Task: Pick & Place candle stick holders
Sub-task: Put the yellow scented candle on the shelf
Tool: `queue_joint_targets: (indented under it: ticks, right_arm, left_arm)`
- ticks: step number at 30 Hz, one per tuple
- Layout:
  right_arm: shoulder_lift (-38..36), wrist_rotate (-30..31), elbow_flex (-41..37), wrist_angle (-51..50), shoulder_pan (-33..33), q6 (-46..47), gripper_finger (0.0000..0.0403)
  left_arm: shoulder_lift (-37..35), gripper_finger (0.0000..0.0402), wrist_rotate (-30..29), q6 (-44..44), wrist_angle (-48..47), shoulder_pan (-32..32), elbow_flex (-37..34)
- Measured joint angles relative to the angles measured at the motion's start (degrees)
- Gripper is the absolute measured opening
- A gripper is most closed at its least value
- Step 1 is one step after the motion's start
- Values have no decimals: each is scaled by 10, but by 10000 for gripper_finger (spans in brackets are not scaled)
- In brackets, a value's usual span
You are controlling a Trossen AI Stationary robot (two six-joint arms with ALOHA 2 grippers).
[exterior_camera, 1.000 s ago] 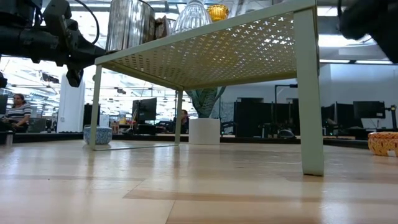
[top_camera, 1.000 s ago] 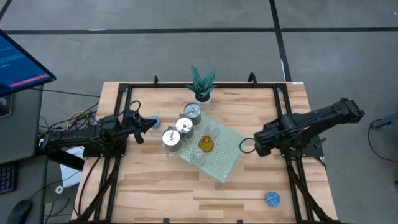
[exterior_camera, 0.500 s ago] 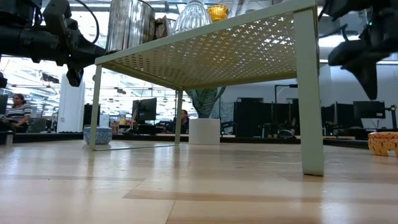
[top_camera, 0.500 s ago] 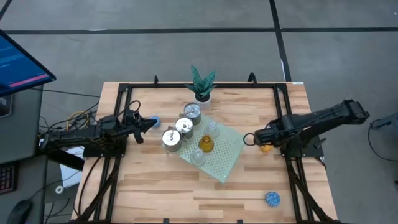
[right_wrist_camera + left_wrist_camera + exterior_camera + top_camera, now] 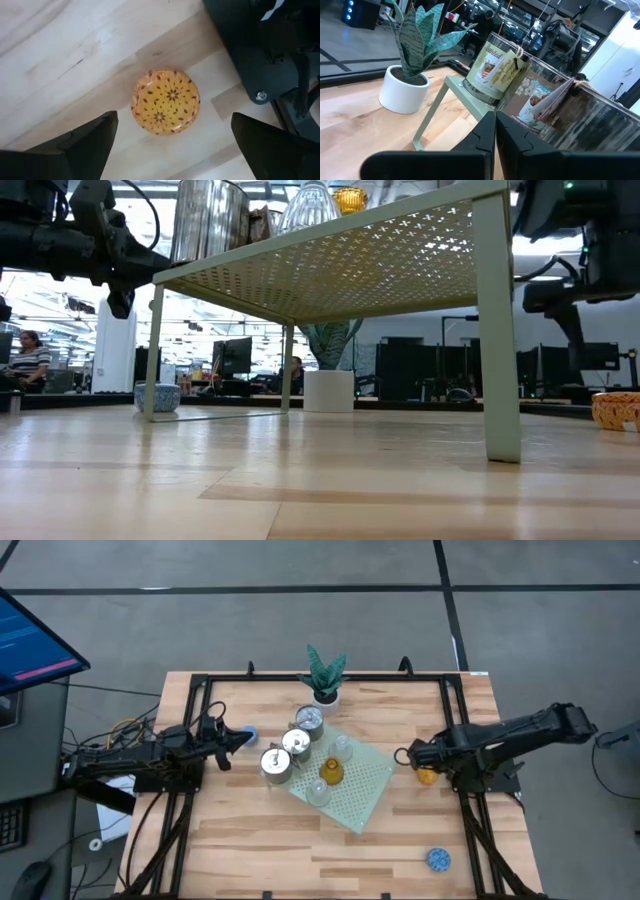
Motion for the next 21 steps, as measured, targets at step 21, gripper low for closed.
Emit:
queue_joint_targets:
  ticks: [21]
  right_arm:
    - [58, -2, 0, 61, -42, 38, 379]
  left_arm:
    - [2, 11, 0, 0, 8, 0, 0]
